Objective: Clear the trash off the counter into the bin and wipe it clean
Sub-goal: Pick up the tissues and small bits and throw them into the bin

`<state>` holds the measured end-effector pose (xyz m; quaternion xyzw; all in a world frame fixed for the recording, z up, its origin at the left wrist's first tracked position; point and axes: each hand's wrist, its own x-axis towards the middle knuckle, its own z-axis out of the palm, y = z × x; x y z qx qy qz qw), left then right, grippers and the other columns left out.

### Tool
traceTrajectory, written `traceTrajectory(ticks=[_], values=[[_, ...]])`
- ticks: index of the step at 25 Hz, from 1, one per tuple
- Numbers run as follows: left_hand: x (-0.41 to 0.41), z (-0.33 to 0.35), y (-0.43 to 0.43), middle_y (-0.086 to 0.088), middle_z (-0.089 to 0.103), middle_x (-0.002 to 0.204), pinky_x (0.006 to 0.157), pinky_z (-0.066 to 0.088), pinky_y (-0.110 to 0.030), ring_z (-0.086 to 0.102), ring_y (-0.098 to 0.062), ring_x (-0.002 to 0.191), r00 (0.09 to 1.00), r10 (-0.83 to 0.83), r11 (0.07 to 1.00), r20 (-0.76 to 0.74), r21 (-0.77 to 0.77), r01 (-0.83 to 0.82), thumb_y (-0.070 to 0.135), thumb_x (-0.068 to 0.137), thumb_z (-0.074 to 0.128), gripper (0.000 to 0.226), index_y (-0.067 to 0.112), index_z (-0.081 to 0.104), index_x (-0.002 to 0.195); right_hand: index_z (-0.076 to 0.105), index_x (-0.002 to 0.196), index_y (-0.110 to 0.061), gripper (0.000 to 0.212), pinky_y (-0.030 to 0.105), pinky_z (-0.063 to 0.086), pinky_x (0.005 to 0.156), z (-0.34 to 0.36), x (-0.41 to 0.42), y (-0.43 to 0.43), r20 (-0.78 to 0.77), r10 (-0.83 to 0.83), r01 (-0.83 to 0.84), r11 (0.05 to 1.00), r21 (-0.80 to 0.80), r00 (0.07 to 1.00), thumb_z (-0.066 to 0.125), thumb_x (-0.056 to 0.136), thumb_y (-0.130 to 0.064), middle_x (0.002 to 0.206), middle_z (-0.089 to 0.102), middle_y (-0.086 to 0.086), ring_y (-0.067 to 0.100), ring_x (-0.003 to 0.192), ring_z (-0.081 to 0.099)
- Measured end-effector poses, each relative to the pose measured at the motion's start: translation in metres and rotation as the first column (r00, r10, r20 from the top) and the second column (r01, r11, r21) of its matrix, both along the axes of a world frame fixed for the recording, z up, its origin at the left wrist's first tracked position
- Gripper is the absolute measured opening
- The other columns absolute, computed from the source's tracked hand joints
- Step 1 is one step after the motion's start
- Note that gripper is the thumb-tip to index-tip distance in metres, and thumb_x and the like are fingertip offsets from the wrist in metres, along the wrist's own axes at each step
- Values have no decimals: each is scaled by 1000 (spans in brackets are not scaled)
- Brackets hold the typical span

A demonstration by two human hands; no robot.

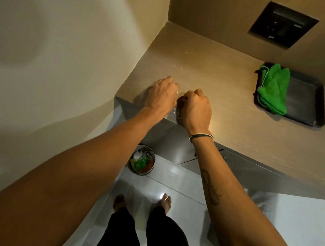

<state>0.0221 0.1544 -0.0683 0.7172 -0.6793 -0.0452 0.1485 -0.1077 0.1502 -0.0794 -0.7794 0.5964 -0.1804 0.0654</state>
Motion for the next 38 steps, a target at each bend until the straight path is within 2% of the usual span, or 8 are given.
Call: traceTrajectory(ticks=[8,13,19,24,29,32,35,38], values=[[19,-60,138,-11,75,102,77,52,-26,67,-22,93,901,178,844,-395,-409,-346,12,97,73,9,7,79,101,75,107,-11,13,23,45,74,-32,12,120,363,214,-125,960,-251,907,66,101,-18,101,68,6,18,89,59],[28,-233,235,-12,74,105,73,61,-41,68,-32,97,854,403,900,-330,-26,-434,13,96,74,12,8,80,105,75,109,-12,21,37,59,73,-204,25,184,228,224,-265,950,163,947,68,97,-27,107,71,8,26,93,65],[40,-424,213,-23,76,122,86,64,-51,70,-42,111,922,340,928,-186,222,-298,24,99,66,30,3,77,117,74,115,-7,30,42,61,82,-407,46,160,106,210,-228,949,218,972,63,98,-29,113,73,16,34,100,68],[52,-489,197,-17,61,151,108,55,-53,54,-41,140,932,330,861,-149,453,-232,24,104,66,43,8,63,145,67,131,-13,34,49,60,91,-485,47,142,69,196,-207,891,403,978,63,101,-27,128,70,12,36,111,64],[63,-444,229,-21,59,156,109,55,-60,52,-47,145,954,276,890,-116,406,-208,12,97,75,47,6,65,143,62,137,-12,41,53,54,104,-435,31,150,43,212,-210,881,425,976,65,98,-26,135,67,15,38,128,61],[54,-392,241,-17,42,169,116,49,-57,38,-46,155,983,165,916,-77,381,-124,10,95,75,60,11,57,152,46,155,-16,56,46,21,129,-376,13,168,-38,287,-245,874,419,957,59,103,-32,163,43,8,33,155,32],[40,-306,239,-16,23,177,128,27,-56,17,-41,164,990,116,945,-78,316,-86,15,101,68,68,15,42,163,33,161,-18,64,38,-5,130,-294,4,172,-97,339,-293,900,321,936,54,105,-42,172,22,9,33,160,13],[30,-215,238,-18,22,177,131,17,-57,14,-40,164,989,108,973,-100,217,-84,28,109,56,59,15,39,164,32,161,-15,64,48,6,132,-196,-2,168,-62,352,-325,910,257,934,52,107,-43,172,19,12,32,161,9]])
